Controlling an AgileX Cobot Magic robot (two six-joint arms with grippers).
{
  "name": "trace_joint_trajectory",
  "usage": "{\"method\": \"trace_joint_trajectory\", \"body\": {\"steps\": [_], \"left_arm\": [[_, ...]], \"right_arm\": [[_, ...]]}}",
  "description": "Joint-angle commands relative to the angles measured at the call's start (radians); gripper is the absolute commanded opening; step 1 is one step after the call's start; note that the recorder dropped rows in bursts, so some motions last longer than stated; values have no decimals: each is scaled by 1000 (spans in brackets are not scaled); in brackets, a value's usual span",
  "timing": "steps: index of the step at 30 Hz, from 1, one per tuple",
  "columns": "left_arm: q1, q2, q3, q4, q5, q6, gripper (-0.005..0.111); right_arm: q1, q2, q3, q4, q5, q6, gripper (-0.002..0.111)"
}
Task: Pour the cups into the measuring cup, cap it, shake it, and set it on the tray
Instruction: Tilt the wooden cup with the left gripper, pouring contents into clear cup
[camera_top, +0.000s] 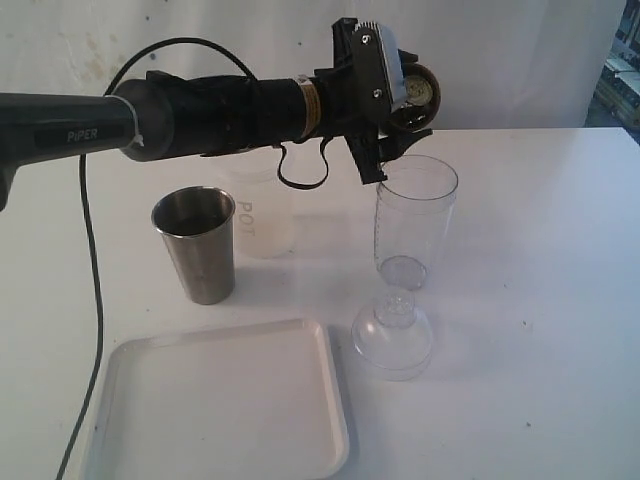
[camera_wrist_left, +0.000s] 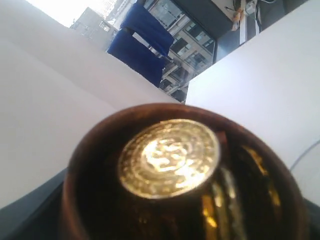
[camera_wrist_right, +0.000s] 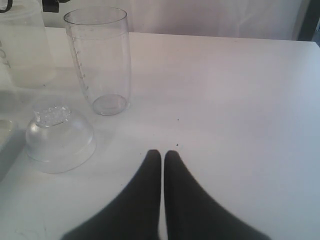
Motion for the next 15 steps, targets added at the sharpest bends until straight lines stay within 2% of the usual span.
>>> {"method": "trace_joint_trajectory", "body": {"steps": [1, 15], "left_arm": [[-5, -11, -12, 50, -26, 30, 0], [-5, -11, -12, 36, -44, 38, 0]], "right_arm": [[-2, -4, 2, 0, -6, -1, 2], [-2, -4, 2, 0, -6, -1, 2]]}}
